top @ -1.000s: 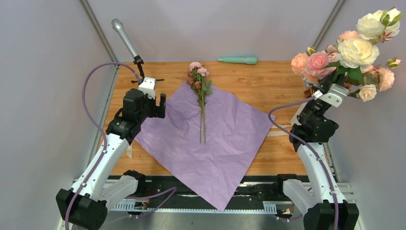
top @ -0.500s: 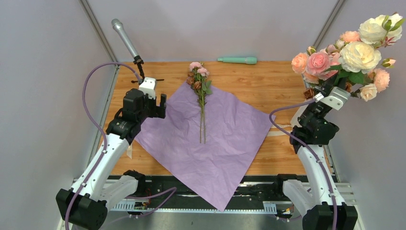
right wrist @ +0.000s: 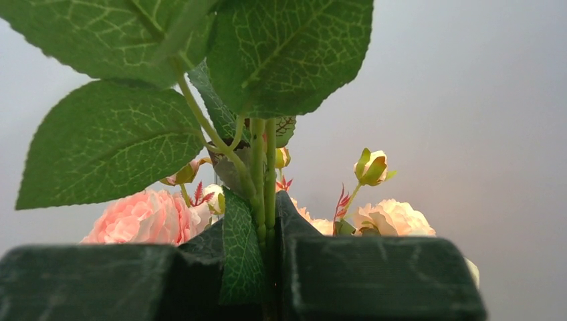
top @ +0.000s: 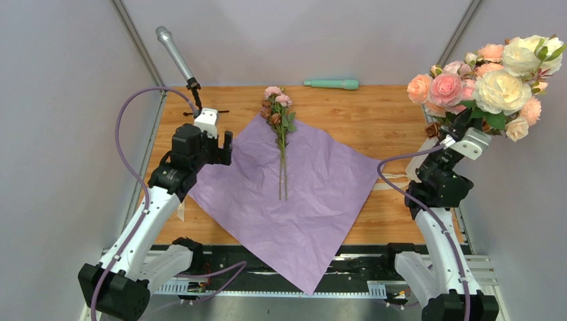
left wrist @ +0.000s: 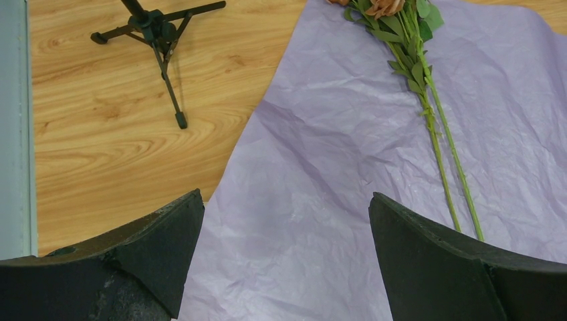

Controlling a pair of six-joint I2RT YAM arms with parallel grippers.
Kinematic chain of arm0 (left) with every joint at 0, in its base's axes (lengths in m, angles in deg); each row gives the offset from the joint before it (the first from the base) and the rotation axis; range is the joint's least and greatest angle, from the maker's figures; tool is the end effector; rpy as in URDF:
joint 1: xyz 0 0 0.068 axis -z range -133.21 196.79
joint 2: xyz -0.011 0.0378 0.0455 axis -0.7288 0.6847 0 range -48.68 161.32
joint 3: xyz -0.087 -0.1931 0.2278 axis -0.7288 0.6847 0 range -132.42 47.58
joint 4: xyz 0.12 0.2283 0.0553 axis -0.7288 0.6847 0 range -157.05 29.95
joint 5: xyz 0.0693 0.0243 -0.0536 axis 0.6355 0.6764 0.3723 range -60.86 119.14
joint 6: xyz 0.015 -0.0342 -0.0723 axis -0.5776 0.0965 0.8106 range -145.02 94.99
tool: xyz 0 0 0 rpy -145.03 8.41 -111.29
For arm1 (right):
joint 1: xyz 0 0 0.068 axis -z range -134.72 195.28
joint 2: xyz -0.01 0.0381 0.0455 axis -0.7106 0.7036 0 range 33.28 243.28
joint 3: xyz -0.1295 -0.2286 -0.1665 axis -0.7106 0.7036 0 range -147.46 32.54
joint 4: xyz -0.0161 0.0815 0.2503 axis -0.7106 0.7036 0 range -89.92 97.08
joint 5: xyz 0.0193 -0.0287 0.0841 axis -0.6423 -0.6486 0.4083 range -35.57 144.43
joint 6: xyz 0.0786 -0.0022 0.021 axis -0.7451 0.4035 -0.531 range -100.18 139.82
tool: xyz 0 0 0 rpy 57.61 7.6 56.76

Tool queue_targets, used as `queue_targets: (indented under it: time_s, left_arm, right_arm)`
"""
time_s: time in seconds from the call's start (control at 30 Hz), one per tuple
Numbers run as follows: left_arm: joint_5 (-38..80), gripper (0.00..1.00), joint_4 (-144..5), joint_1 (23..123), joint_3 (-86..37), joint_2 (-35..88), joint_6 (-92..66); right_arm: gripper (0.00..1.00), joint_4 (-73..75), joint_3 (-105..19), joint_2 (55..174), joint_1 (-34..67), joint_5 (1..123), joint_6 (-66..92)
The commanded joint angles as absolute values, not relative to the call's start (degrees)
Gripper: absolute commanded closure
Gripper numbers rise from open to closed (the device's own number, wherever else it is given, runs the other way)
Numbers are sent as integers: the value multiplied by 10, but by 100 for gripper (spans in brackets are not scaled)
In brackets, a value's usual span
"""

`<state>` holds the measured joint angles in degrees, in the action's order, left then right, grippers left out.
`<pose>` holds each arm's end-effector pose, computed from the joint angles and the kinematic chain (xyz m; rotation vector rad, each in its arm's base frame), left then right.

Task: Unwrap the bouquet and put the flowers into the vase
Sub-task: Insert the fake flower into the vase.

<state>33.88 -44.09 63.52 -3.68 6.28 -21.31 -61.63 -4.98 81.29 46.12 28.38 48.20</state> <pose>0.2178 -0.0593 0.3411 0.1794 2.0292 -0.1400 0.1568 -0.0333 0.4601 0.2708 0.7627 -0.6360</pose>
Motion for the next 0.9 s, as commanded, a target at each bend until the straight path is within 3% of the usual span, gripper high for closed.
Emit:
queue_targets:
  time_s: [0.0,0.17,0.57,0.87]
  left_arm:
    - [332,0,-460,632,-35,58,-214]
    - [333,0,-459,633,-34,55,-214]
    - [336,0,-458,632,-31,43,-217]
    - [336,0,-457,633,-31,40,-218]
  right_arm:
    - [100,-518,-65,810,464,258,460]
    - [100,-396,-145,824,465,258,444]
    - [100,-280,-259,870,484,298,431]
    - [100,-306,-231,857,491,312,428]
